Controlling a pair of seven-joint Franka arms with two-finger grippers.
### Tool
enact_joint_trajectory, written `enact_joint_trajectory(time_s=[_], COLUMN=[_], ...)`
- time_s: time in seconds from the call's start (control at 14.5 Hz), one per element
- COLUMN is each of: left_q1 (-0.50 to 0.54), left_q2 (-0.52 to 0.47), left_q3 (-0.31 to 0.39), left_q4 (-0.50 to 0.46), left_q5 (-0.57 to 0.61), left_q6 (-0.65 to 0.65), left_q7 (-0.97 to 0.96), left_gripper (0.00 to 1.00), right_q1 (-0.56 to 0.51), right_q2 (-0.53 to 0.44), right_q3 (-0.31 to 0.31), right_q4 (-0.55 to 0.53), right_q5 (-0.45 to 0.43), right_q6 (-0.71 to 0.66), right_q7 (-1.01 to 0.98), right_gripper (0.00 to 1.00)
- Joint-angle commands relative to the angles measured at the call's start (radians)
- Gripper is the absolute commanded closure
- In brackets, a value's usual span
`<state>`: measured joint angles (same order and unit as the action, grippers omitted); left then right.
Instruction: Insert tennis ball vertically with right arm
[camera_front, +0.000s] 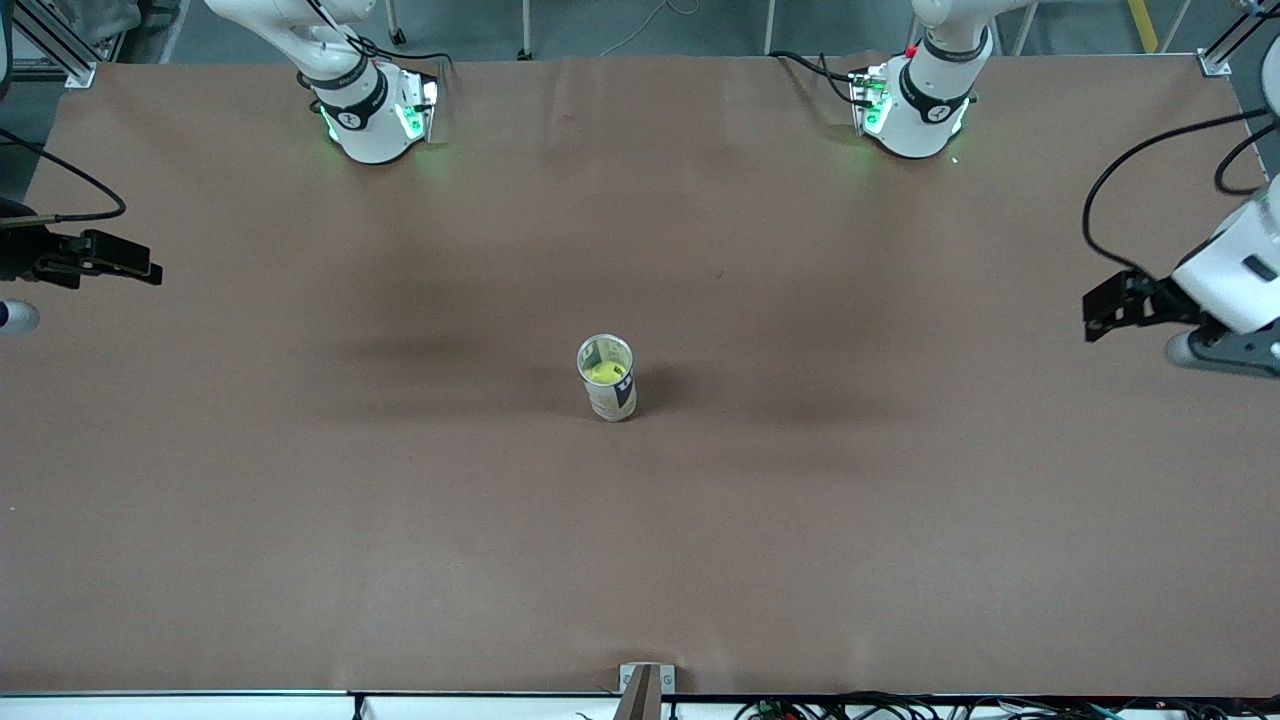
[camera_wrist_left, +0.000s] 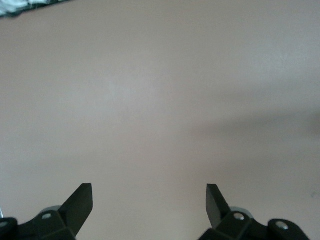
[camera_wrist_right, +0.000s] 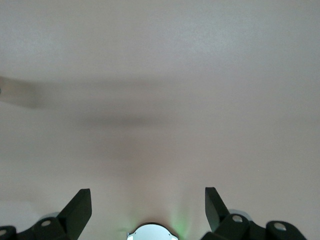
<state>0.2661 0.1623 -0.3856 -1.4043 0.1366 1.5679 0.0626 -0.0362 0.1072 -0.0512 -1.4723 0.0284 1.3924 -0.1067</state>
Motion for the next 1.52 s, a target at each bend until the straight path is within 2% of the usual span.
enact_joint_trajectory(time_s=[0.0, 0.14, 0.28, 0.35, 0.55, 0.69, 1.45], left_q1=[-0.149, -0.259, -0.332, -0.353, -0.364, -0.361, -0.375], left_q2=[-0.075, -0.102, -0.115, -0.121, -0.135, -0.15, -0.142], left_q3=[0.21, 0.321, 0.407, 0.428, 0.435, 0.435, 0.425], left_q4=[-0.019, -0.022, -0.024, -0.025, -0.028, -0.051, -0.051], left_q5=[-0.092, -0.094, -0.109, -0.133, -0.143, -0.135, -0.141], left_q6=[-0.052, -0.069, -0.094, -0.103, -0.143, -0.146, -0.134], left_q7=[-0.007, -0.007, -0.001, -0.003, -0.01, -0.006, -0.003], left_gripper=[0.0, 0.0, 0.0, 0.0, 0.0, 0.0, 0.0], right_q1=[0.013, 0.032, 0.032, 0.032, 0.025, 0.027, 0.029], right_q2=[-0.041, -0.052, -0.087, -0.105, -0.135, -0.147, -0.222], right_q3=[0.007, 0.007, 0.005, 0.005, 0.007, 0.007, 0.008], right_q4=[-0.01, -0.026, -0.072, -0.097, -0.128, -0.138, -0.175], right_q5=[-0.014, -0.031, -0.031, -0.033, -0.033, -0.033, -0.033], right_q6=[-0.009, 0.007, 0.033, 0.045, 0.06, 0.062, 0.063], right_q7=[0.005, 0.005, 0.005, 0.005, 0.005, 0.005, 0.002], right_gripper=[0.0, 0.0, 0.0, 0.0, 0.0, 0.0, 0.0])
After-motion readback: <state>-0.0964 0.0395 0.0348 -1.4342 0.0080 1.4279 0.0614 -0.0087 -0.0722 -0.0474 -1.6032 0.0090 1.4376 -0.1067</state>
